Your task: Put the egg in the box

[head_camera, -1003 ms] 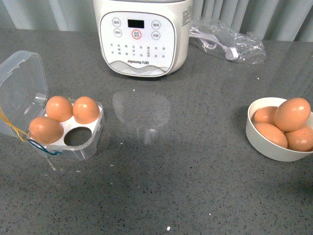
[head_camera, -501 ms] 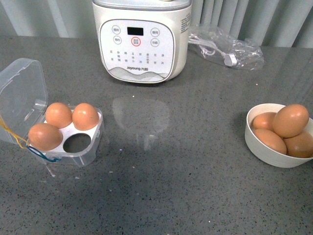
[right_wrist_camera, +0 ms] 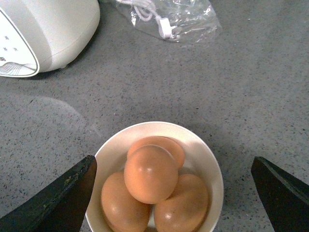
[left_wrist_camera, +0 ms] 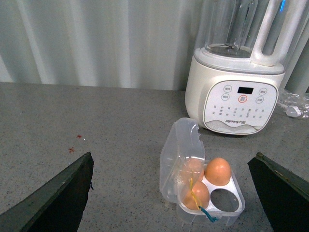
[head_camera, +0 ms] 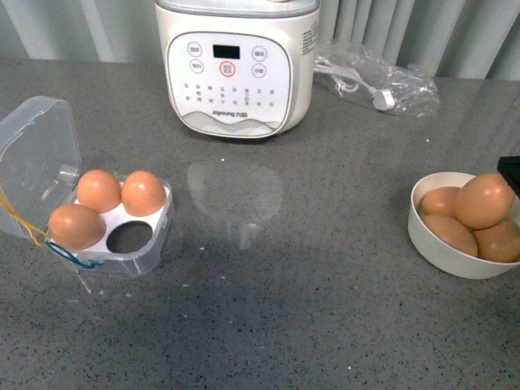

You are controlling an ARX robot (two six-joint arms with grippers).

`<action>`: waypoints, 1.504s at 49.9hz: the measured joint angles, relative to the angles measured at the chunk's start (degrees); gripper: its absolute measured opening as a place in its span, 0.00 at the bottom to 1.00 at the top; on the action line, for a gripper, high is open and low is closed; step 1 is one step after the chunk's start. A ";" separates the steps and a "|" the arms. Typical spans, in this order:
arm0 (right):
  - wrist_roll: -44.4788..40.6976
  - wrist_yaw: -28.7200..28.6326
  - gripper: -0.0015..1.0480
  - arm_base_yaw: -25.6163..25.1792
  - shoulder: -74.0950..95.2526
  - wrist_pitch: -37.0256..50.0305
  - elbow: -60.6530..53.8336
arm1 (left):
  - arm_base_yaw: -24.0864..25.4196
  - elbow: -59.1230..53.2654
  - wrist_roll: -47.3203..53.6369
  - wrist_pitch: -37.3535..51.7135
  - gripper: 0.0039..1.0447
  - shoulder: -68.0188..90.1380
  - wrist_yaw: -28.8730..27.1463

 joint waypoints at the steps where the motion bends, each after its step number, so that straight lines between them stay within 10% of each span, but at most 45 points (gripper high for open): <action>1: 0.00 -0.17 0.93 0.15 0.46 0.17 0.17 | 0.00 0.00 0.00 0.00 0.94 -0.02 0.00; 54: -1.73 -2.32 0.93 1.38 14.38 5.55 4.52 | 0.00 0.00 0.00 0.00 0.94 0.00 0.00; 69: -1.25 -2.03 0.43 2.67 16.28 6.62 5.57 | 0.00 0.00 0.00 0.00 0.94 0.00 0.02; 75: -1.29 -1.55 0.39 3.34 15.23 6.73 5.44 | 0.00 0.00 0.00 0.00 0.94 0.00 0.02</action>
